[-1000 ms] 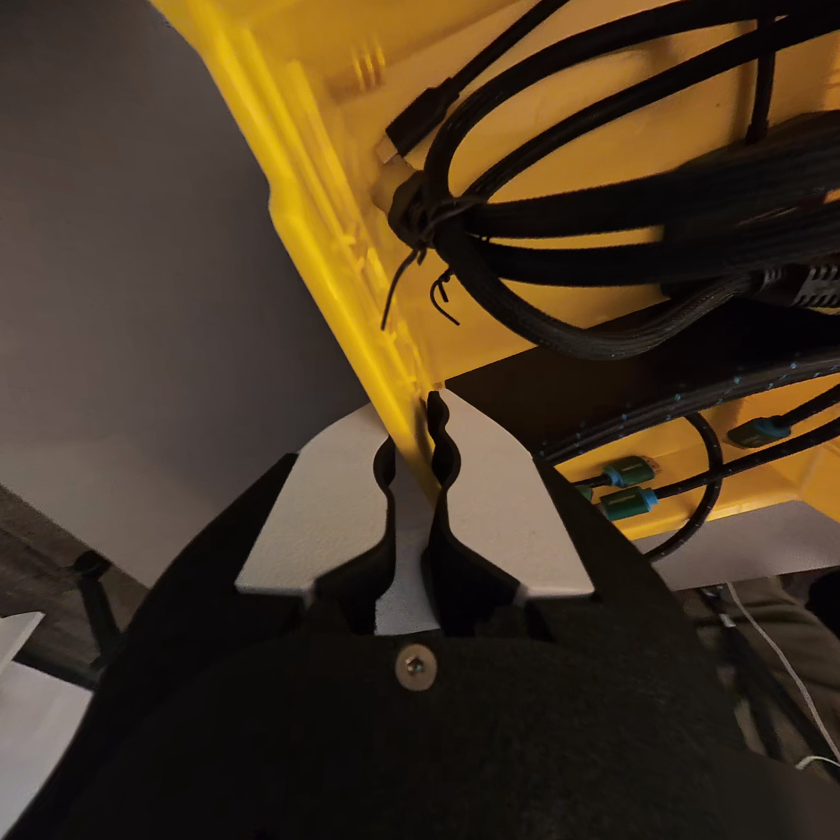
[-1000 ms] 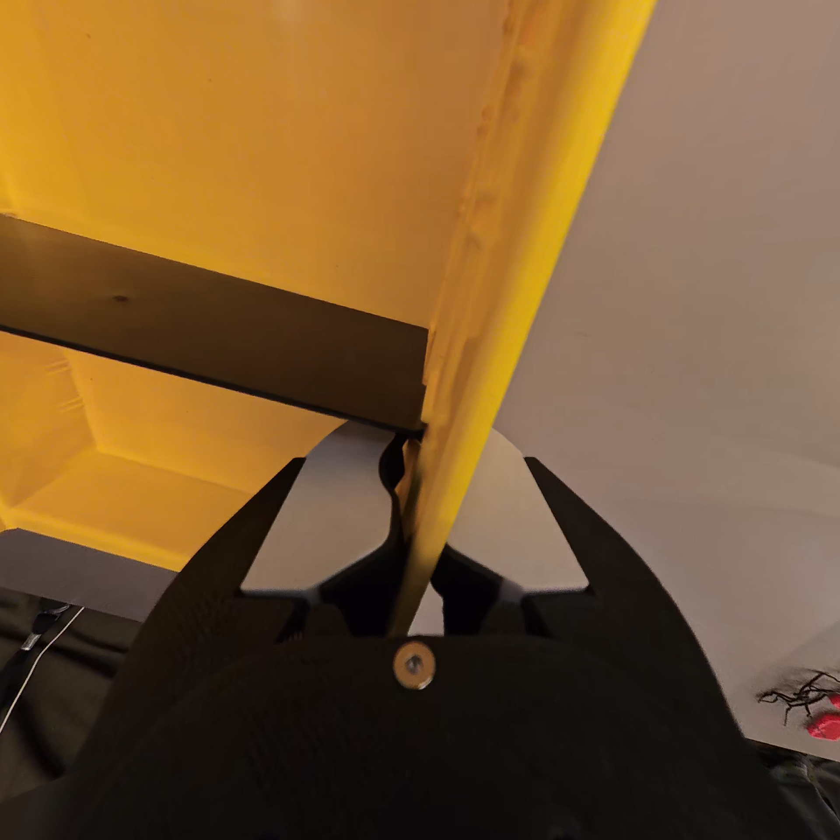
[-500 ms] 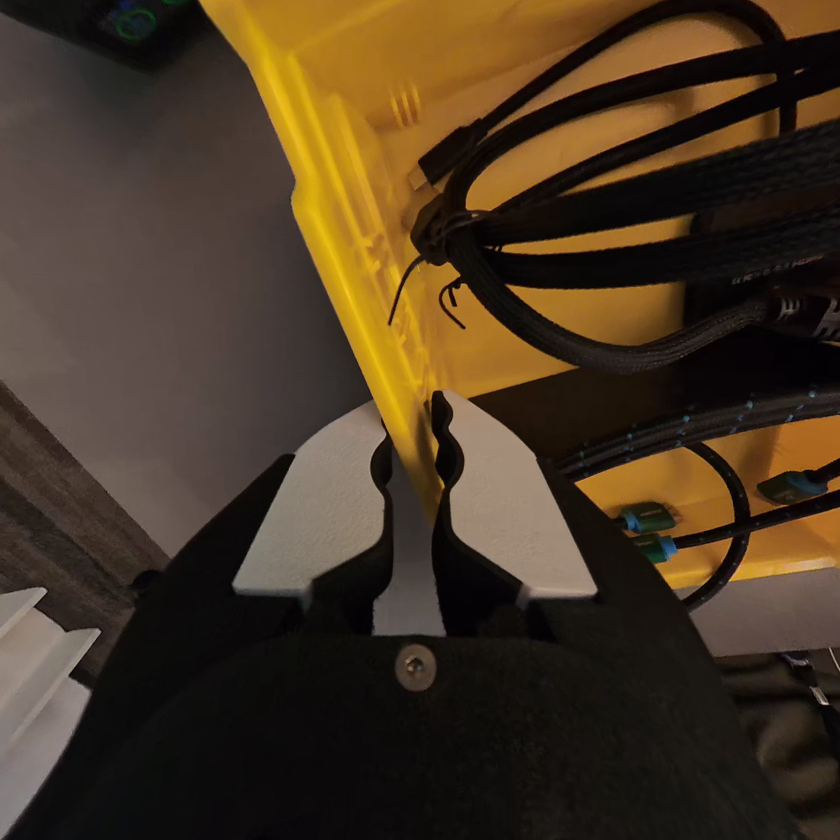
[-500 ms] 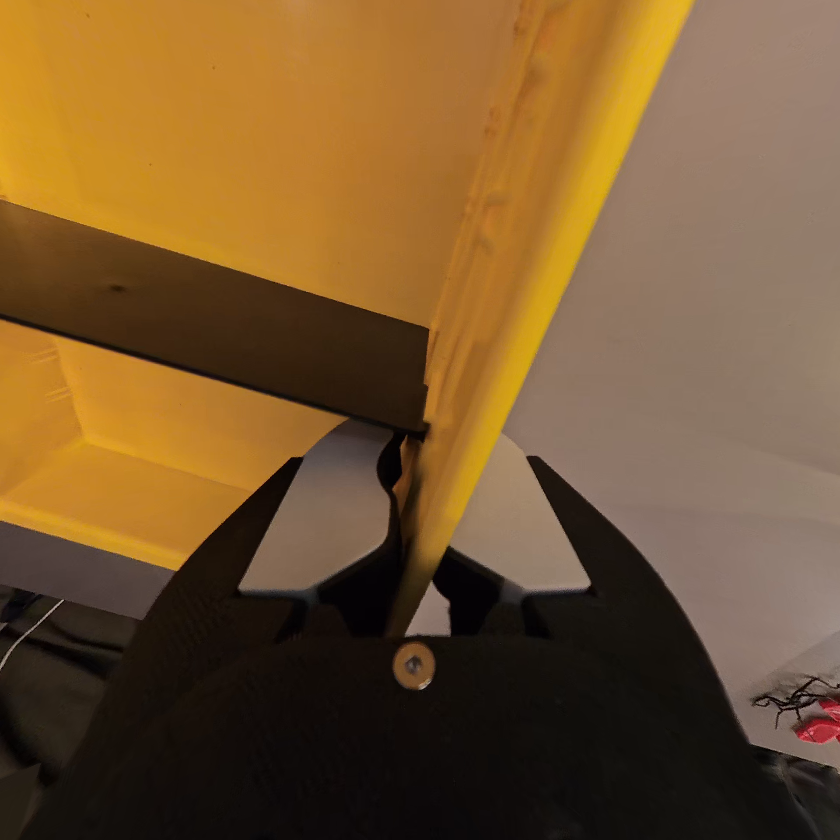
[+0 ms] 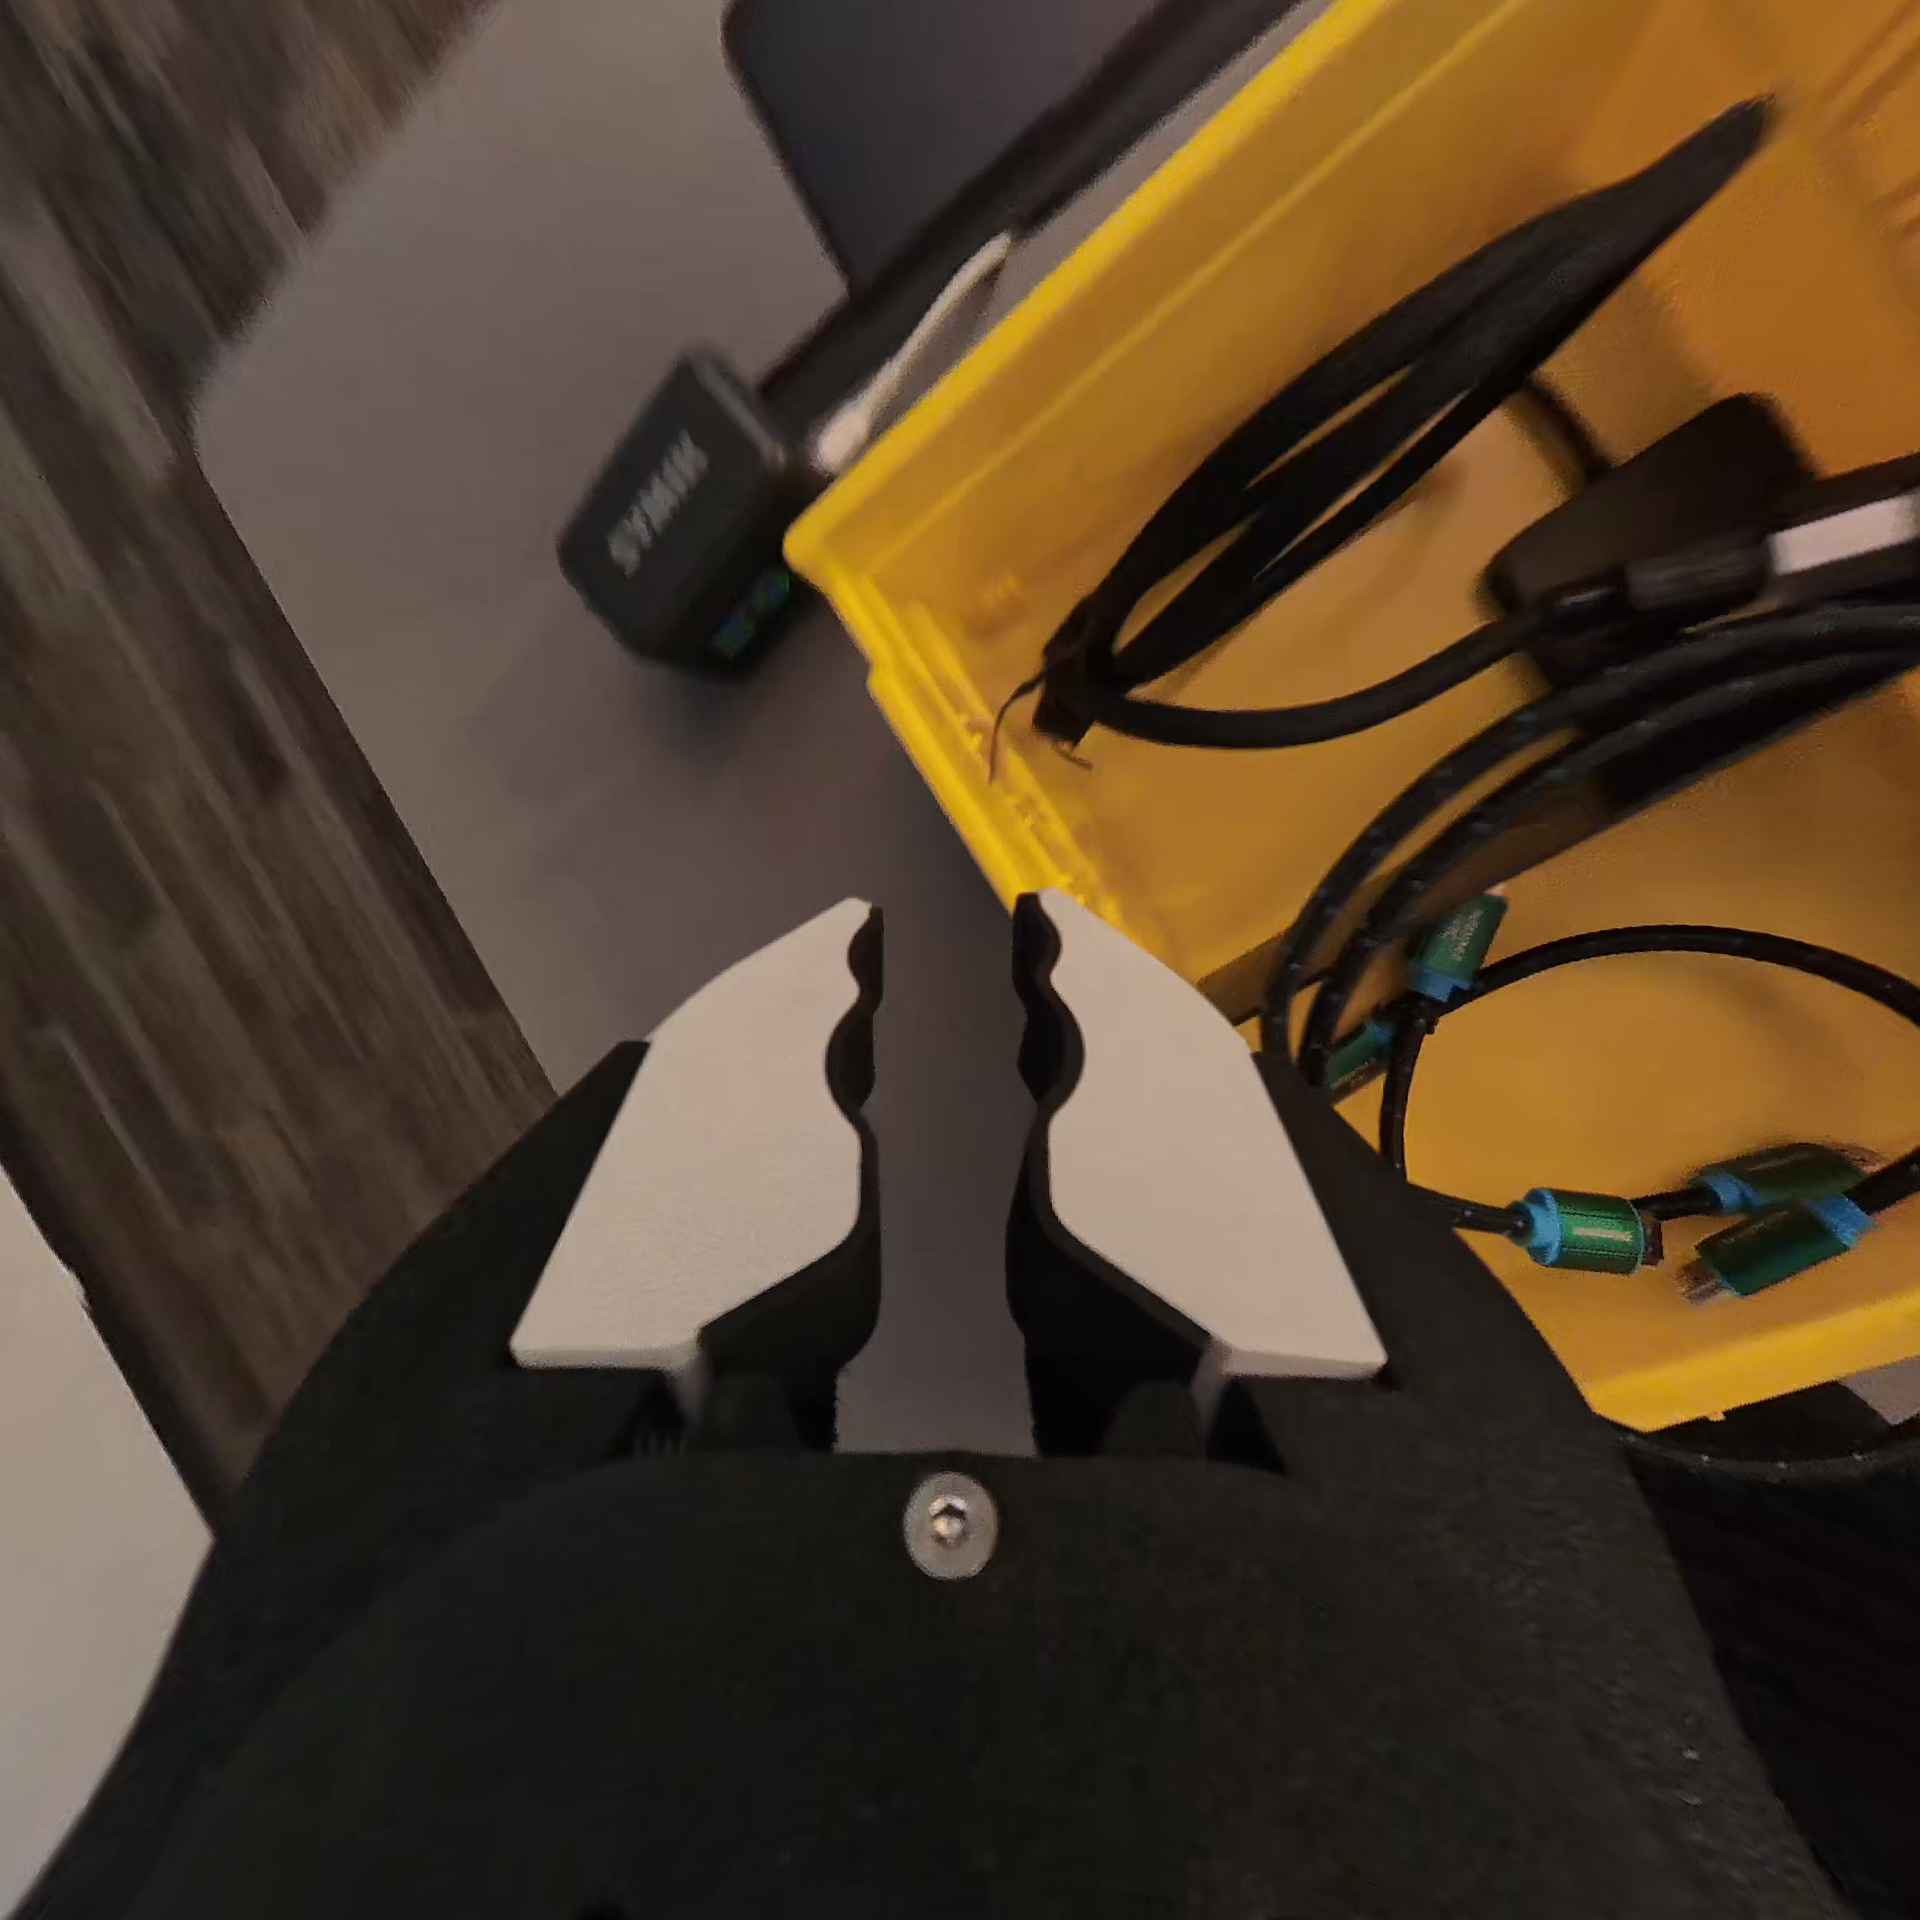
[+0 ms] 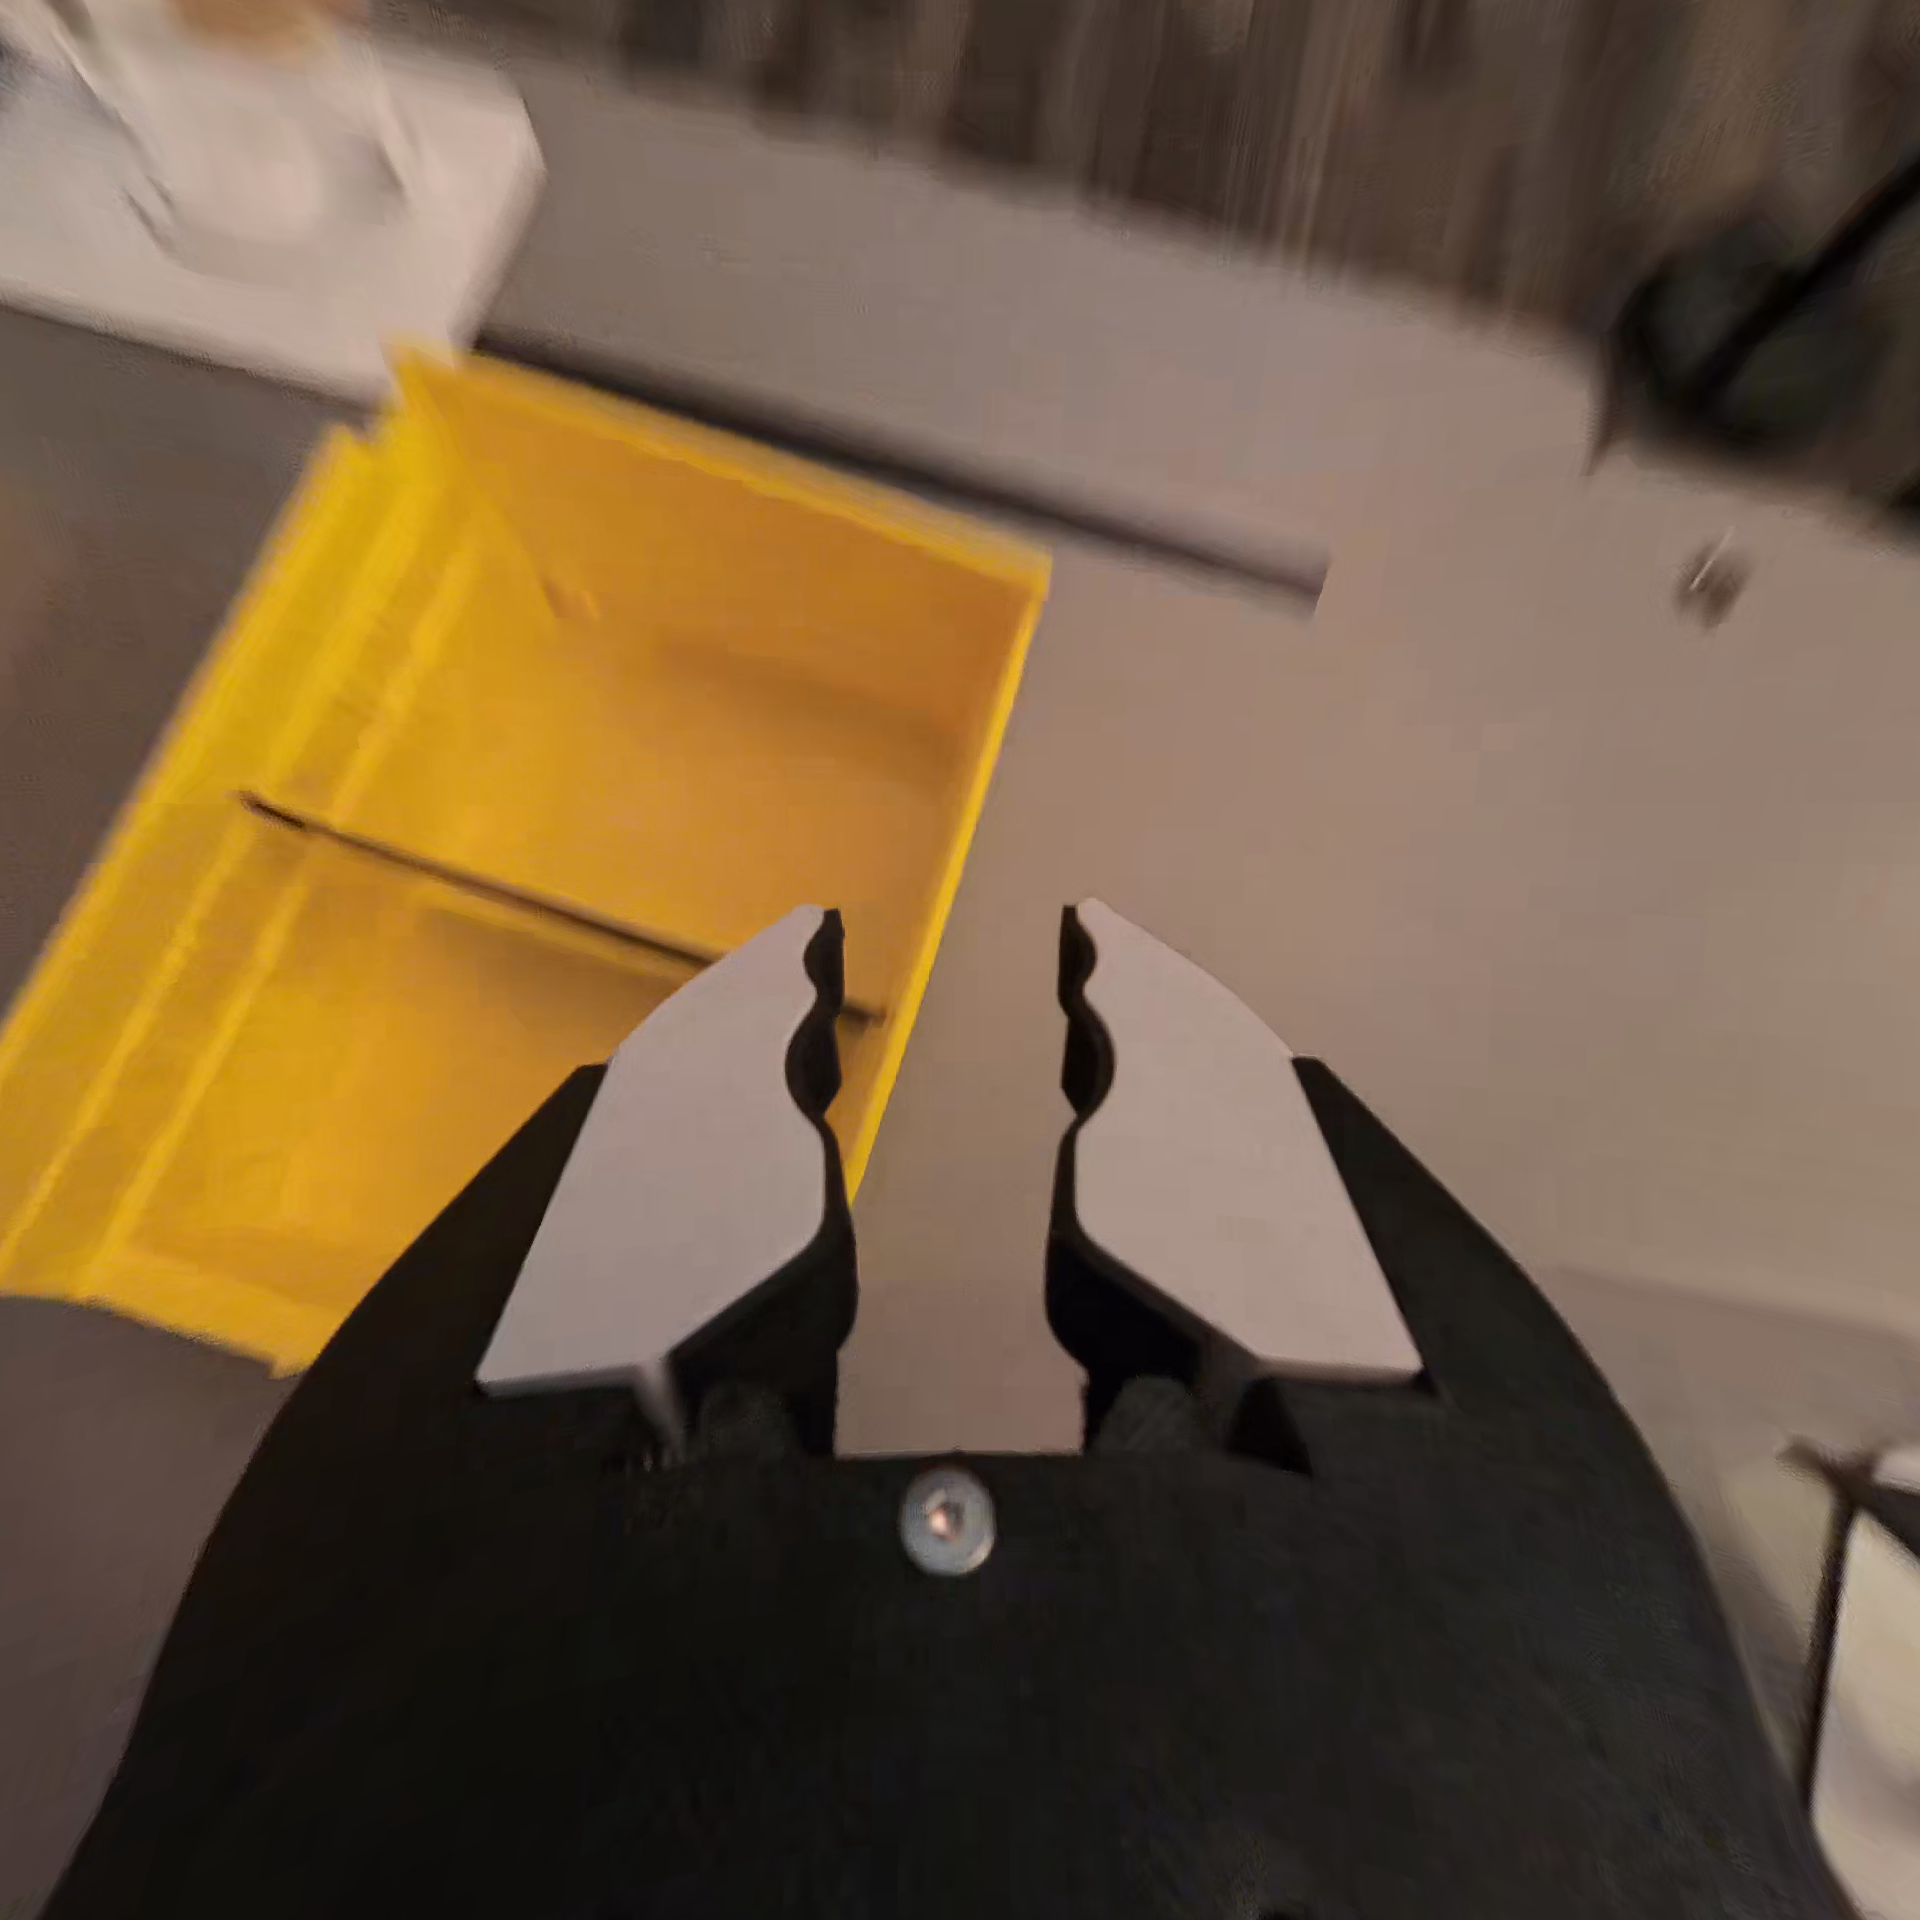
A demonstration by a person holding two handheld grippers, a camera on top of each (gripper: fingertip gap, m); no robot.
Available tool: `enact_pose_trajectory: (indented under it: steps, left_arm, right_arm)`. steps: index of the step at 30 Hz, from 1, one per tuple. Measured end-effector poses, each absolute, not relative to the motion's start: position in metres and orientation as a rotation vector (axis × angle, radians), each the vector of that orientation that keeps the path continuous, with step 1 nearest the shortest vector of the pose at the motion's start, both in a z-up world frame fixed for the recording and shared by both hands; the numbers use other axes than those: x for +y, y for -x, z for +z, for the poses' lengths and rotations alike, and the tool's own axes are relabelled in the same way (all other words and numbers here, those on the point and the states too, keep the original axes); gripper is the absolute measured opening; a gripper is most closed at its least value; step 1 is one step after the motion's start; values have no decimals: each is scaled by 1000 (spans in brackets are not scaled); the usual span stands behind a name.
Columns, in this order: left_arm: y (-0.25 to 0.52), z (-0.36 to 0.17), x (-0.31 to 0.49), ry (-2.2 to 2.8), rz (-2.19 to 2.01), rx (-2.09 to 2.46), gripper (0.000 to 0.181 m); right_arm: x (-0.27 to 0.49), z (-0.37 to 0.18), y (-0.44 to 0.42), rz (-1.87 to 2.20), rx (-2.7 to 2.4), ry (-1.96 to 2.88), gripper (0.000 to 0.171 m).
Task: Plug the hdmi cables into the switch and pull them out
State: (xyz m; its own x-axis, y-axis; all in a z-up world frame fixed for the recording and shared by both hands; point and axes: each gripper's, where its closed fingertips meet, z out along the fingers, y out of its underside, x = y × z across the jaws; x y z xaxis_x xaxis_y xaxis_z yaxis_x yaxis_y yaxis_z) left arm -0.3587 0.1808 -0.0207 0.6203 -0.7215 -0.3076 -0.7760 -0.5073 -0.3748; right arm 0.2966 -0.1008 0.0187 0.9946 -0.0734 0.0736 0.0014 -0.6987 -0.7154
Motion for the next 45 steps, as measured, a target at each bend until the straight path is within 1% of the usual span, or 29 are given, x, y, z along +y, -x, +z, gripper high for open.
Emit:
enact_pose_trajectory:
  steps: [3,5,6,7,8,9,12,16,18,19,21,23,26,29,31,32,34,35,38,40,41,42,45]
  left_arm:
    - [323,2,164,2173,4,1259,27]
    - [294,11,143,2108,-168,1304,35]
    - [277,13,130,2094,-278,1339,43]
    - [262,13,114,2087,-392,1385,53]
    - [249,11,99,2083,-468,1444,58]
    - [241,7,90,2075,-482,1508,59]
    - [231,-11,87,1981,-248,1693,58]
    - [207,-27,94,1811,-141,1806,41]
    - [197,-35,94,1827,-194,1845,43]
    - [193,-39,92,1852,-225,1868,49]
    - [188,-51,92,1884,-197,1939,54]
    - [191,-62,96,1880,-66,2022,57]
    - [196,-76,97,1914,23,2113,54]
    - [201,-84,100,1928,126,2182,50]
    - [199,-88,99,1936,145,2215,44]
    - [198,-90,100,1939,176,2225,45]
    - [199,-94,102,1946,251,2241,46]
    - [199,-97,103,1951,284,2249,46]
    - [198,-102,102,1985,337,2257,45]
    - [200,-102,102,2033,343,2236,44]
    - [200,-102,101,2056,339,2228,43]
    - [201,-102,101,2076,334,2221,42]
    - [204,-101,98,2110,333,2223,36]
  right_arm:
    - [-91,97,-275,-228,-126,1932,47]
    - [-92,135,-256,-227,-170,1732,53]
    - [-91,150,-244,-200,-191,1655,57]
    - [-90,161,-231,-157,-225,1596,59]
    - [-89,170,-219,-119,-253,1544,59]
    - [-87,178,-210,-94,-273,1499,60]
    - [-86,201,-188,-77,-332,1356,59]
    - [-99,216,-170,-121,-357,1126,46]
    - [-102,218,-159,-98,-401,1020,35]
    - [-97,215,-157,-82,-419,1043,35]
    - [-81,196,-162,-78,-452,1184,37]
    - [-63,152,-186,-115,-472,1498,37]
    - [-67,86,-240,-149,-345,1922,40]
    - [-82,26,-272,-18,-185,2225,45]
    - [-84,-6,-291,66,-32,2355,45]
    - [-82,-19,-293,147,36,2402,44]
    - [-74,-41,-290,327,143,2453,38]
    - [-73,-54,-293,347,197,2508,37]
    - [-74,-86,-306,218,257,2651,35]
    - [-74,-101,-300,255,245,2723,31]
    - [-74,-107,-294,302,234,2754,24]
    - [-74,-112,-288,341,223,2775,13]
    - [-73,-115,-293,269,223,2800,10]
